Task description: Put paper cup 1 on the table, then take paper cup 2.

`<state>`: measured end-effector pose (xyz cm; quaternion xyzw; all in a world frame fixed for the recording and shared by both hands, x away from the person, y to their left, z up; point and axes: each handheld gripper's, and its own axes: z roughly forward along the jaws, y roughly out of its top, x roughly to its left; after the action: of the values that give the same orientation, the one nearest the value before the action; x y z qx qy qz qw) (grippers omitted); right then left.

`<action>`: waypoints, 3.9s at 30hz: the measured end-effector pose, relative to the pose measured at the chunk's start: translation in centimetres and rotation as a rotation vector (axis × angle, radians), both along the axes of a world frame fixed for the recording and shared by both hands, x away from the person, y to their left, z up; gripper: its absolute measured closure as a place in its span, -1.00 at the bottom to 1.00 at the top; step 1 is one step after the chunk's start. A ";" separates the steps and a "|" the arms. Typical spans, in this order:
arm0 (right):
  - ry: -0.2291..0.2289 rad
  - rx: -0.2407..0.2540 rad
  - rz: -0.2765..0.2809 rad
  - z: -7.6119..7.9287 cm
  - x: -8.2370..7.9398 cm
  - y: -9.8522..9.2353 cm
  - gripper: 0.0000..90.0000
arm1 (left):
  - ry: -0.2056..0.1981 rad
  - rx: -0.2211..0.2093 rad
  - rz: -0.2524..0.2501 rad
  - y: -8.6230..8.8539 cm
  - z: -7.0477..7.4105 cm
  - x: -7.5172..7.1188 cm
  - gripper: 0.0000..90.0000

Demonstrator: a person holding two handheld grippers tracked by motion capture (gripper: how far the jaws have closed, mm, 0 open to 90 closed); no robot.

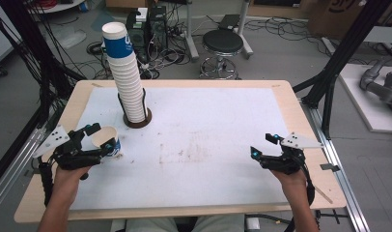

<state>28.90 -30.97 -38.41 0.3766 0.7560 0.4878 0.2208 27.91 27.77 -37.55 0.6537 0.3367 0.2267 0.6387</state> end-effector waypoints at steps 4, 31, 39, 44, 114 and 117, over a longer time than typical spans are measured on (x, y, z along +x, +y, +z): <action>-0.002 0.009 -0.005 0.1 0.0 -0.2 -0.52 | 0.023 -0.014 -0.038 -0.6 0.9 0.5 -0.69; 0.019 0.025 0.056 -0.1 0.4 0.2 -0.52 | -0.006 0.005 -0.072 -3.0 13.4 6.4 -0.68; 0.022 0.031 0.058 -0.1 0.4 0.2 -0.52 | 0.005 0.059 -0.048 -2.9 15.4 8.0 -0.68; 0.023 0.036 0.056 -0.1 0.4 0.1 -0.52 | 0.000 0.079 -0.021 -2.7 16.1 9.0 -0.68; 0.045 0.039 0.109 -1.0 0.7 -0.1 -0.52 | 0.026 0.165 0.143 -3.1 21.9 17.6 -0.34; 0.043 0.041 0.108 -0.9 0.6 -0.1 -0.52 | 0.017 0.154 0.145 -3.0 22.4 17.4 -0.34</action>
<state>29.51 -31.03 -39.32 0.3500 0.7695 0.5063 0.1702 45.31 24.78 -15.19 0.6766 0.3702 0.2917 0.5658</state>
